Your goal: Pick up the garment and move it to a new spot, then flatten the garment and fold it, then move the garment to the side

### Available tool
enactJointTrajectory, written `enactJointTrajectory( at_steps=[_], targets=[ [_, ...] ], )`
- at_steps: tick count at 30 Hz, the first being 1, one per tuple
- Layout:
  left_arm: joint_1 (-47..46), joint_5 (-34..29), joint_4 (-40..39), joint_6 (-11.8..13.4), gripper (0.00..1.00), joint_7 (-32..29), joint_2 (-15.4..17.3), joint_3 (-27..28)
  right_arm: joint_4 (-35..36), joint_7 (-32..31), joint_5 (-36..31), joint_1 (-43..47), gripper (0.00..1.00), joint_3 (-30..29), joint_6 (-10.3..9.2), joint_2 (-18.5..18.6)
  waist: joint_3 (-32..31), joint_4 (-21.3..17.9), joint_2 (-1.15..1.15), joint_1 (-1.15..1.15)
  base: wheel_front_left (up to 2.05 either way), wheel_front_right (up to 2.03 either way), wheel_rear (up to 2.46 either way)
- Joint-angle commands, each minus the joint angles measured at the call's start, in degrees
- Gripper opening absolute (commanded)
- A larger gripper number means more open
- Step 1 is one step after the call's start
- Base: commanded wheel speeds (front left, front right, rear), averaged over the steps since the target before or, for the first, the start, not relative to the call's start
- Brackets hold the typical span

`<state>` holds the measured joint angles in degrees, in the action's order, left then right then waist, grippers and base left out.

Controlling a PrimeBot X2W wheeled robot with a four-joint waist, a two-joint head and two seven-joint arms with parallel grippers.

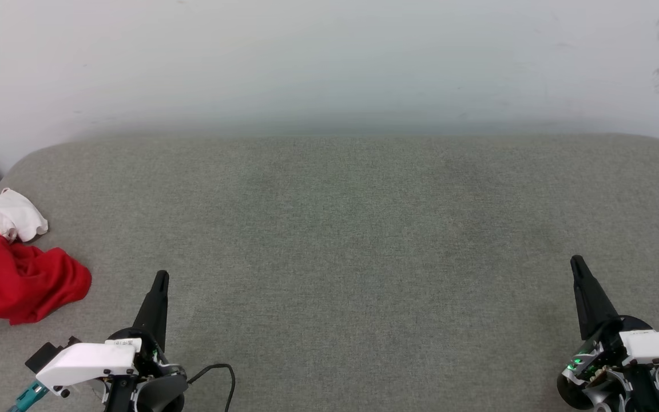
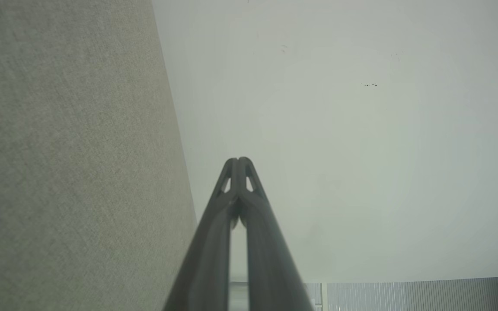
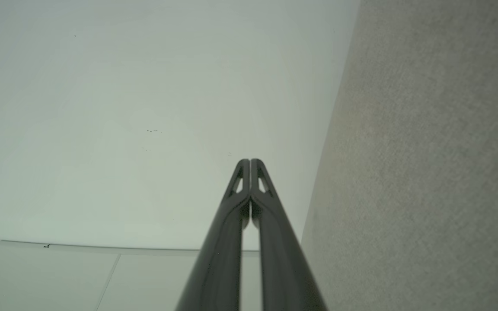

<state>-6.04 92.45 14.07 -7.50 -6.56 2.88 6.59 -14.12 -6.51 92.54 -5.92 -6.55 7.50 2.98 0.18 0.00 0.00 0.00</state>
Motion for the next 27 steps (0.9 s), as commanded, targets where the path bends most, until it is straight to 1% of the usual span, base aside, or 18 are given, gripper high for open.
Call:
enactJointTrajectory(
  at_steps=[1, 22, 23, 27],
  targets=[
    [-0.38, -0.09, 0.02, -0.18, 0.0, -0.13, -0.12, 0.1, -0.09, -0.02, -0.29, -0.62, 0.0, 0.0, -0.02, -0.22, 0.0, 0.0, 0.0, 0.0, 0.0, 0.0, 0.0],
    [-0.38, -0.08, 0.02, -0.18, 0.0, -0.12, -0.12, 0.09, -0.09, -0.01, -0.28, -0.62, 0.0, 0.01, -0.02, -0.22, 0.0, 0.0, 0.0, 0.0, 0.0, 0.0, 0.0],
    [0.08, 0.01, 0.16, 0.01, 1.0, 0.01, -0.01, -0.05, -0.14, 0.0, 0.01, 0.1, 1.0, 0.02, 0.01, 0.0, 0.0, 0.0, 0.0, 0.0, 0.0, 0.0, 0.0],
    [0.45, -0.08, 0.56, 0.02, 1.0, 0.68, -0.07, -1.0, -0.4, 0.52, -0.23, 0.8, 1.0, 0.31, 0.0, -0.02, 0.01, -0.01, 0.0, 0.0, 0.0, 0.0, 0.0]
  ],
)
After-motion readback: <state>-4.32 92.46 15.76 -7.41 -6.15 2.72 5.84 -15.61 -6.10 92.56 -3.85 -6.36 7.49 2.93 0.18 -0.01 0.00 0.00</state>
